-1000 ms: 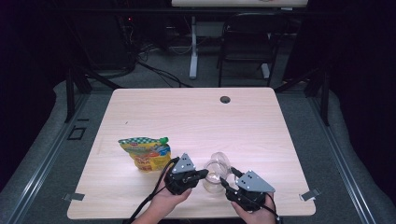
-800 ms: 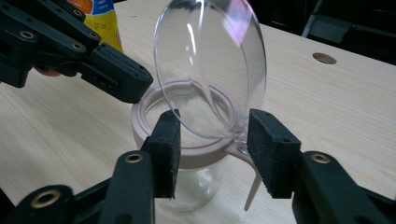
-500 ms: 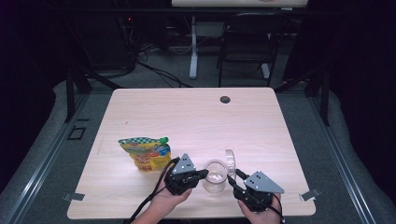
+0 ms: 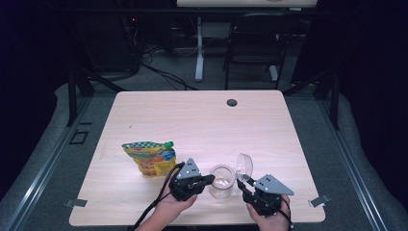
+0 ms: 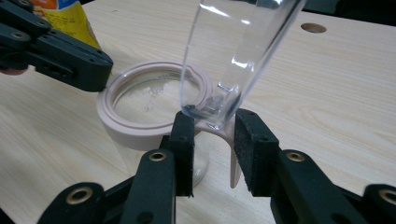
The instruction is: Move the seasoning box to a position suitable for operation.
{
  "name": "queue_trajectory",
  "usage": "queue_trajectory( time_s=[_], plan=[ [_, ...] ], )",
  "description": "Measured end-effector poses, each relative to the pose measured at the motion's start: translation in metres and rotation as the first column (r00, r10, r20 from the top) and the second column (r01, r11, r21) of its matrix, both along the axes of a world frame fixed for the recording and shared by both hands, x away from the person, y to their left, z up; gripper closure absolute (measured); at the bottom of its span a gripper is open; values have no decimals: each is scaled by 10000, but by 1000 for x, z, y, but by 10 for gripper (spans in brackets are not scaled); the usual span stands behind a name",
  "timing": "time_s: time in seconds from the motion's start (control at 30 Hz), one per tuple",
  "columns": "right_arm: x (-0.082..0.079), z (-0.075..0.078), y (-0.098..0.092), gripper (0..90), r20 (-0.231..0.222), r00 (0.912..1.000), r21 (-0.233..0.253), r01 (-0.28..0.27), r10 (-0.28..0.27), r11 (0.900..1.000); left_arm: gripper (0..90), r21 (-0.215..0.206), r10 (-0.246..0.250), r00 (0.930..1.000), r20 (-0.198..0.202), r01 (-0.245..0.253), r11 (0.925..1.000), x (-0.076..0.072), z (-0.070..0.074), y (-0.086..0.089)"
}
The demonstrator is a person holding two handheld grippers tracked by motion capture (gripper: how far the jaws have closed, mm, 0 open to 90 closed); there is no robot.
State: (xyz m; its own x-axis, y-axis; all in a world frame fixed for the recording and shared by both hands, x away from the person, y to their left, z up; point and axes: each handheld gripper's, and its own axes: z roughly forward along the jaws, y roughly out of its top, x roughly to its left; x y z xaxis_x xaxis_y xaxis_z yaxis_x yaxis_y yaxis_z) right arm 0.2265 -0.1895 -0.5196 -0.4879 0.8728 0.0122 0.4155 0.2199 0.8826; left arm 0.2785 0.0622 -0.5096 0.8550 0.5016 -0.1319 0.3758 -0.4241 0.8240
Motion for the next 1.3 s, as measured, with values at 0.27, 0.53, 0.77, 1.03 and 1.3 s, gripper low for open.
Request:
queue_trajectory(
  time_s=[0.27, 0.53, 0.77, 1.03, 1.3],
  plan=[
    [9, -6, -1, 688, -288, 9995, 386, 145, -134, 9991, 850, 104, 112, 9999, 80, -113, 9999, -3, 1, 8],
    [13, -6, -1, 691, -272, 9996, 250, 91, -84, 9996, 788, 61, 427, 9991, 87, -427, 9991, -9, 1, 37],
    [18, -6, -6, 793, -154, 9999, 258, -60, 64, 9996, 745, 151, 785, 9967, 211, -788, 9968, -15, 0, 65],
    [27, -7, -8, 789, -411, 9987, 671, -276, 304, 9974, 715, 34, 1509, 9879, 347, -1511, 9885, -22, 1, 97],
    [33, -5, -13, 759, -605, 9981, 701, -70, 112, 9975, 685, -318, 2484, 9676, 451, -2472, 9684, -25, 4, 126]
  ],
)
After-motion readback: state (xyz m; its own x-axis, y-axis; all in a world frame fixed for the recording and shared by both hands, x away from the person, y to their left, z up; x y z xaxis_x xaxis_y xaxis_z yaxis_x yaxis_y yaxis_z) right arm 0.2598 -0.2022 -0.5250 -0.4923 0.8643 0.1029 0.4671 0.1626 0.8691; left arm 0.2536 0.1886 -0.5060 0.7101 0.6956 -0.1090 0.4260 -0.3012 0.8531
